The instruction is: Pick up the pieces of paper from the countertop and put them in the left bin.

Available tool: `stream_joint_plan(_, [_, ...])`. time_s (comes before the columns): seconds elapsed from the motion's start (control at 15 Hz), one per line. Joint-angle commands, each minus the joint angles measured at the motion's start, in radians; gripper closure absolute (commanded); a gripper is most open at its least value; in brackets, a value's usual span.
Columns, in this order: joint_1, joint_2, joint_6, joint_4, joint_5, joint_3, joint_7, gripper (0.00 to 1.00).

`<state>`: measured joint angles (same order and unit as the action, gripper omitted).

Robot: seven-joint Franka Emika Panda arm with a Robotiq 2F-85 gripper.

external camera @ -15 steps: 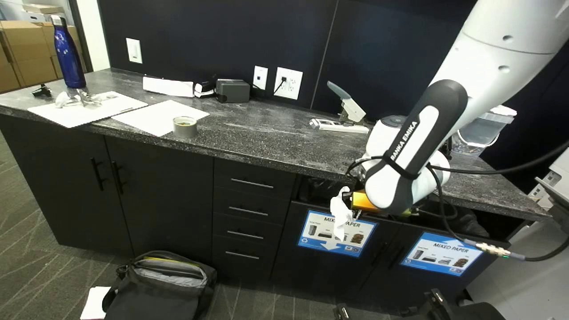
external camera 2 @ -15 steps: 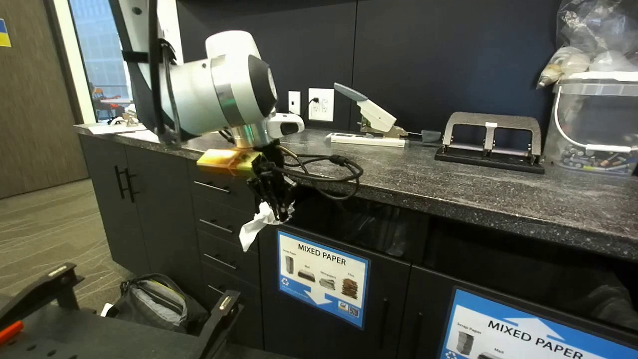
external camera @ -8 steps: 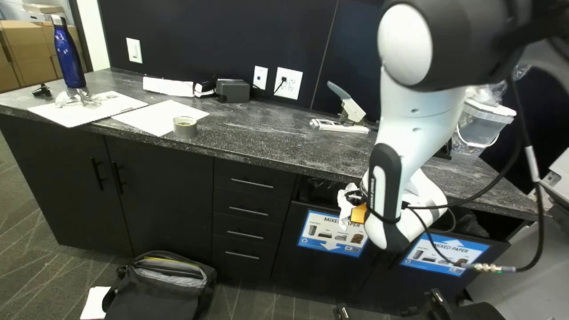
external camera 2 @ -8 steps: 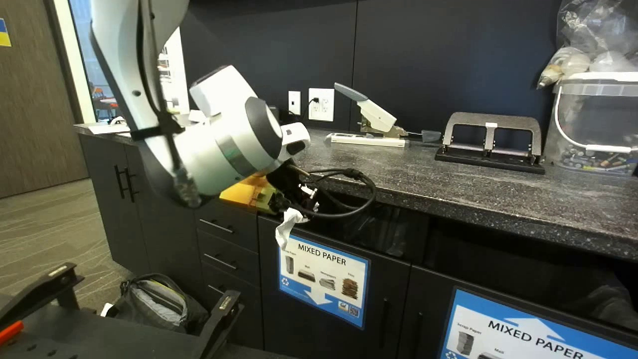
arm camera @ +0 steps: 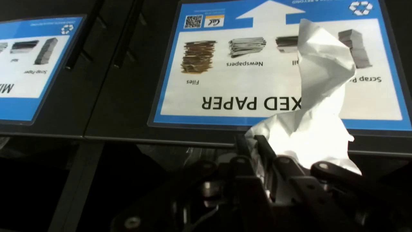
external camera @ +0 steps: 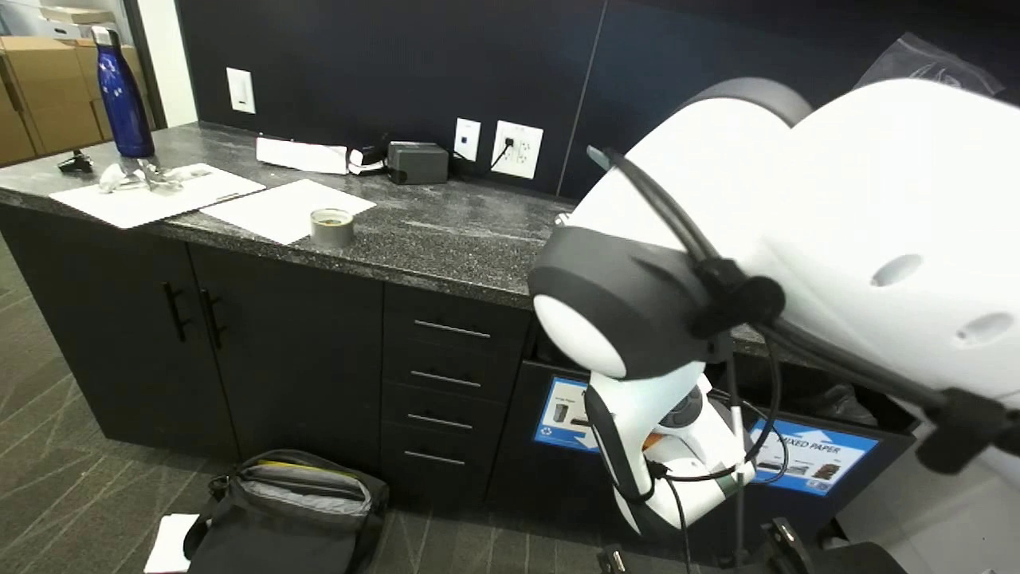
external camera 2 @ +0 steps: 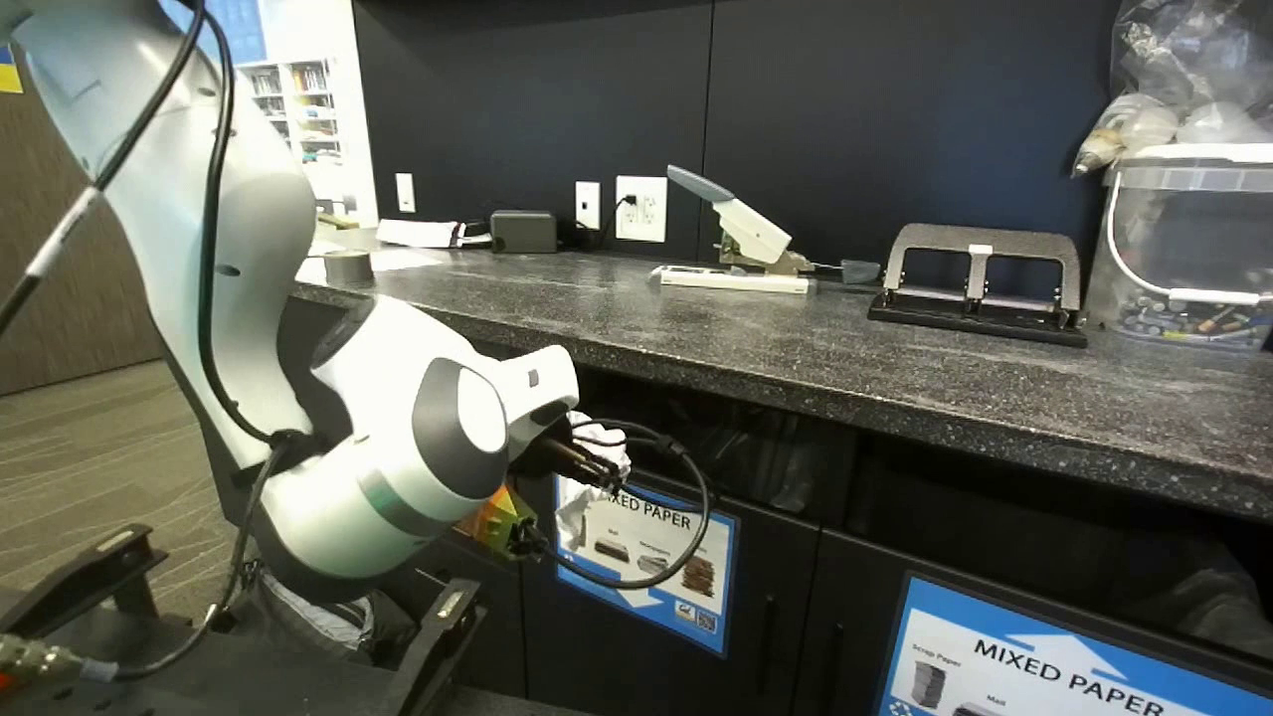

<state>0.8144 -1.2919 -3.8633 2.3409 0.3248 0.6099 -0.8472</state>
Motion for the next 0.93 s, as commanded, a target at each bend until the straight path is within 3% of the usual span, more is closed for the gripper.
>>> stream_joint_plan(0.0, [-0.067,-0.034,-0.086,-0.131,0.246,-0.043,0.182,0.91])
stream_joint_plan(0.13, [-0.115,-0.040,-0.151,-0.199,0.358,-0.077,0.282,0.91])
stream_joint_plan(0.33, [-0.272,-0.023,-0.252,-0.326,0.415,-0.185,0.476,0.91])
stream_joint_plan(0.6, [-0.483,-0.035,-0.329,-0.475,0.355,-0.342,0.642,0.91])
stream_joint_plan(0.87, [-0.620,-0.056,-0.320,-0.597,0.286,-0.439,0.748,0.91])
